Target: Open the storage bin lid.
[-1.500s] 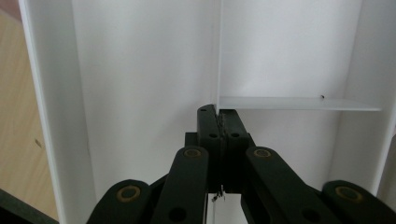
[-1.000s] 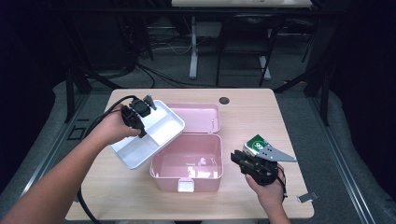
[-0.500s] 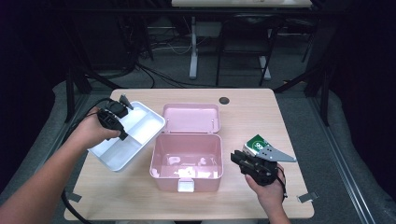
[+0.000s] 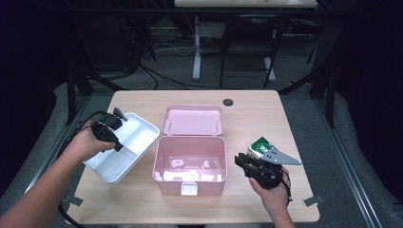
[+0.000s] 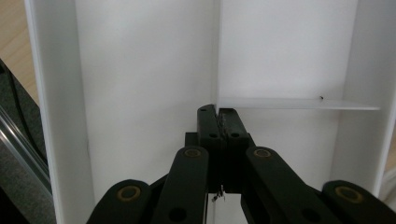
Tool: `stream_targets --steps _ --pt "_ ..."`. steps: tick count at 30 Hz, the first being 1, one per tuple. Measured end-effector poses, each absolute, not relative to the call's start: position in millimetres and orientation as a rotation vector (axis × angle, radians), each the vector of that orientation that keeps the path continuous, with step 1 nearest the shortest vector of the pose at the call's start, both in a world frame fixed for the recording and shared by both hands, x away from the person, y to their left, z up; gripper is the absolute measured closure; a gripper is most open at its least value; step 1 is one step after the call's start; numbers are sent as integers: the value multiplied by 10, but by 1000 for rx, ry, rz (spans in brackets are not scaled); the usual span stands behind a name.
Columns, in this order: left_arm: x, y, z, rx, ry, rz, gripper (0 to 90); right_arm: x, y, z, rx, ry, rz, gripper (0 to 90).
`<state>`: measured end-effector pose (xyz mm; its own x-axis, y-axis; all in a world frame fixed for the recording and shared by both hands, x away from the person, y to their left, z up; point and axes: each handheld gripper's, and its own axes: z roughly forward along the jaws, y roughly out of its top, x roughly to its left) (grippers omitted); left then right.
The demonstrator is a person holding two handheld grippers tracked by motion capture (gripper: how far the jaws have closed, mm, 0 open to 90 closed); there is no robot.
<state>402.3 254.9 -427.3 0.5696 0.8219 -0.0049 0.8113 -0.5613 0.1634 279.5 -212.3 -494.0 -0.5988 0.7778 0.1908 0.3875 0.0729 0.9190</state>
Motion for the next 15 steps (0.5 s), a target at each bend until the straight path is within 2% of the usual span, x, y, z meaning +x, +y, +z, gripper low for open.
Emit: stream_targets --steps 15 --pt "4003 2564 -4902 2654 1431 59 897 2802 -2118 -4949 1162 1991 1538 730"
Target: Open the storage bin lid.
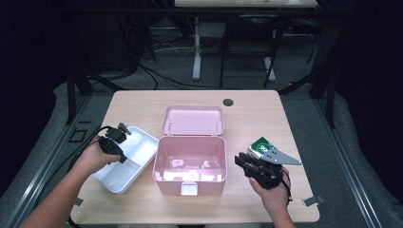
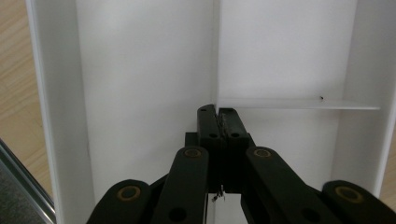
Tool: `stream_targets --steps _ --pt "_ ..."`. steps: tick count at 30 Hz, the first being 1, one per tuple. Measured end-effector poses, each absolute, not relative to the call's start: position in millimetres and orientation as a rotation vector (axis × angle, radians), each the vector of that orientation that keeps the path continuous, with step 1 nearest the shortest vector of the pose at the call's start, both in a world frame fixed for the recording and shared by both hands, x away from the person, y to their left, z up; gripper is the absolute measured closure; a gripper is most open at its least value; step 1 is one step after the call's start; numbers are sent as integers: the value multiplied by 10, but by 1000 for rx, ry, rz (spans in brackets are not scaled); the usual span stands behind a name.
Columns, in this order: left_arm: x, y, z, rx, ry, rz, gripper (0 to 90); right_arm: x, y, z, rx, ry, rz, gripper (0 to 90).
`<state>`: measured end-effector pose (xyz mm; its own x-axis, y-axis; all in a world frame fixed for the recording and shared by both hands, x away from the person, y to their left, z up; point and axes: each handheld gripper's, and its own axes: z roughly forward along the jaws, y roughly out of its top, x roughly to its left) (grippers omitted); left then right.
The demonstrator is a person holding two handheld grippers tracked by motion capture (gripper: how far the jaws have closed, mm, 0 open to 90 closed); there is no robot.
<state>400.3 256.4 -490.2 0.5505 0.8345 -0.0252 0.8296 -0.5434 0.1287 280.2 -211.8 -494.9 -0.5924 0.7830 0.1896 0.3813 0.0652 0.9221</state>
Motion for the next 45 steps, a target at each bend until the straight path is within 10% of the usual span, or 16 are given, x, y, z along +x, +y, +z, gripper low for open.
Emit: stream_targets --steps 28,45 --pt "4021 2566 -5314 2657 1481 58 893 2807 -2136 -4950 1170 1994 1530 676" --pt "3750 2730 -4989 2421 1413 202 601 2907 -2132 -4852 1218 2066 1430 569"
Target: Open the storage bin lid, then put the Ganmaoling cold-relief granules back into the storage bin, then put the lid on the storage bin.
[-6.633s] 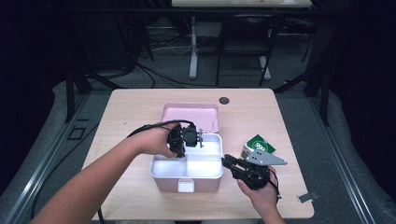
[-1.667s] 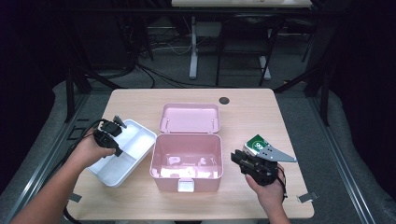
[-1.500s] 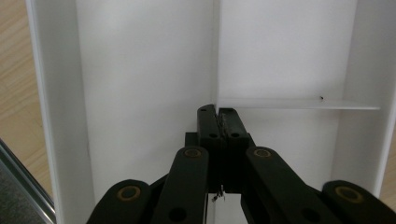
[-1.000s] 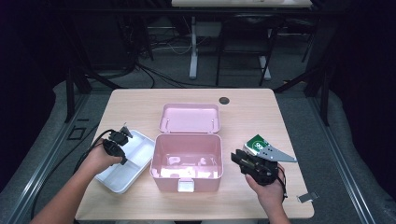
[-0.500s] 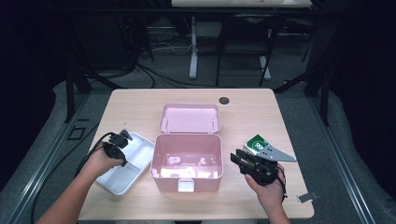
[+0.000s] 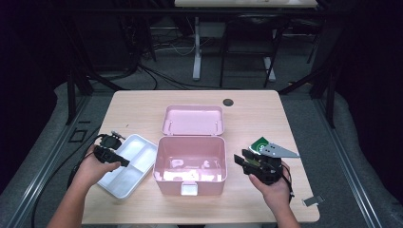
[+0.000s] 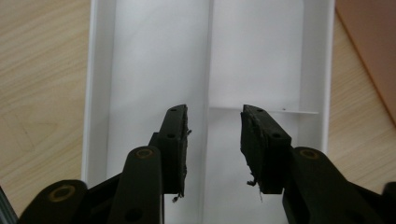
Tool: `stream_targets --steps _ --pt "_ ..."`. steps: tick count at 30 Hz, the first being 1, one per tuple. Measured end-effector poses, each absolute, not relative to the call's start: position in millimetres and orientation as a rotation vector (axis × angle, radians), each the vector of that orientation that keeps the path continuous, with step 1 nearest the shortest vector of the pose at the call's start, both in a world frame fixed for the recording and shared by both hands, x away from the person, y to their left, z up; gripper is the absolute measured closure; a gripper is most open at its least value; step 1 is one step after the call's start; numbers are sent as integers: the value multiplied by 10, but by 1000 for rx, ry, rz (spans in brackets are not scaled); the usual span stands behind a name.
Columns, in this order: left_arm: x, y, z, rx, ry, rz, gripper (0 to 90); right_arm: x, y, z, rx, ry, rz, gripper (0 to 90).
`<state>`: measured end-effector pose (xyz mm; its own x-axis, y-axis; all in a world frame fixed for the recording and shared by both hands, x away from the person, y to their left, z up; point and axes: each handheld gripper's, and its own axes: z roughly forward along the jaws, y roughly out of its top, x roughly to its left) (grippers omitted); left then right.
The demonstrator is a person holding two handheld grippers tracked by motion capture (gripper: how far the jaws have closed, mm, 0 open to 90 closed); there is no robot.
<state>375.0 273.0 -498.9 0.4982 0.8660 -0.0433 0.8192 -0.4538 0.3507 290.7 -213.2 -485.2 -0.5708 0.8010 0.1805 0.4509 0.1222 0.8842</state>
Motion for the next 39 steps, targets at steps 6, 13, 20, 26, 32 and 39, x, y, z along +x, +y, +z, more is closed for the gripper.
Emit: stream_targets --steps 6,13,20,26,32,39 --pt "3682 2732 -4914 2427 1354 281 516 3027 -2107 -4804 1224 2196 1264 524" --pt "3586 2724 -4837 2400 1330 301 490 3174 -2154 -4722 1253 2267 1146 497" --pt "3530 2743 -4779 2372 1313 277 490 3299 -2181 -4645 1298 2342 1013 493" --pt "3505 2748 -4721 2360 1295 288 483 3381 -2121 -4599 1259 2434 826 451" --pt "3487 2730 -4699 2359 1274 275 480 3520 -2135 -4532 1244 2490 736 407" --pt "3474 2734 -4679 2342 1276 276 480 3692 -2186 -4472 1290 2527 671 395"
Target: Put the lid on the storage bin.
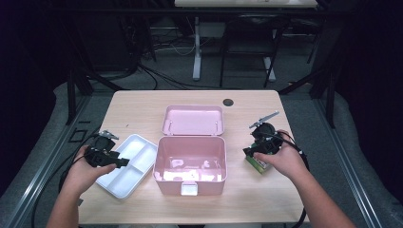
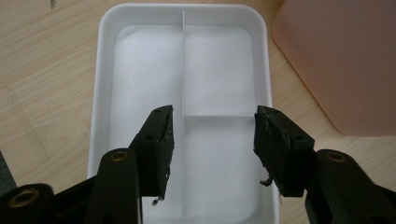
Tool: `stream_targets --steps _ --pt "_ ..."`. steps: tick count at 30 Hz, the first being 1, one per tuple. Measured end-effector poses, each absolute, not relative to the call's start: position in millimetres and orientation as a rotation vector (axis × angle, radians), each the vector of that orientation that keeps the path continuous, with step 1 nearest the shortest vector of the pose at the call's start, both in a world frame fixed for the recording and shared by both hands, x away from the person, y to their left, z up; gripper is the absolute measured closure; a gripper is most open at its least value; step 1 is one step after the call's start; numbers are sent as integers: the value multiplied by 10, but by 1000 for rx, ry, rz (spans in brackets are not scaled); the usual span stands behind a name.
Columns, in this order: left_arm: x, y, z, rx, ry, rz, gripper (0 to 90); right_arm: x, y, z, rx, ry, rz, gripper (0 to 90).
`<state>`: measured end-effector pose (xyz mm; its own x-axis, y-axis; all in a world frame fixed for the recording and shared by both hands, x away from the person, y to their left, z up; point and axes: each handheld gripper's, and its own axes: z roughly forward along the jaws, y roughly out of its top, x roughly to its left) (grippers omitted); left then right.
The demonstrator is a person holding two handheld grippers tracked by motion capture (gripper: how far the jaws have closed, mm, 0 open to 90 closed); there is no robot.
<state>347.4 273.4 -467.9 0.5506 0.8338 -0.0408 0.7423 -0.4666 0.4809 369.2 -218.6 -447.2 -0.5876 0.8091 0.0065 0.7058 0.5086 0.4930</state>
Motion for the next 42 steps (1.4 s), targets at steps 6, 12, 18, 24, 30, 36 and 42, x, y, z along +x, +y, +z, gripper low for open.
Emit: stream_targets --steps 6,12,18,24,30,36,42 --pt "3483 2745 -4690 2342 1276 274 480 3800 -2257 -4465 1332 2548 616 359" --pt "3476 2741 -4674 2330 1270 267 478 3921 -2338 -4419 1354 2599 581 283" --pt "3476 2747 -4663 2324 1267 272 476 4037 -2376 -4459 1363 2656 467 208" --pt "3479 2747 -4669 2325 1269 266 476 4147 -2396 -4574 1396 2689 332 157" --pt "3485 2740 -4682 2327 1269 261 476 4223 -2397 -4651 1413 2696 269 146" --pt "3485 2741 -4675 2318 1273 261 474 4278 -2420 -4699 1431 2681 216 145" --pt "3490 2726 -4680 2324 1270 254 473 4313 -2440 -4774 1446 2673 205 144"
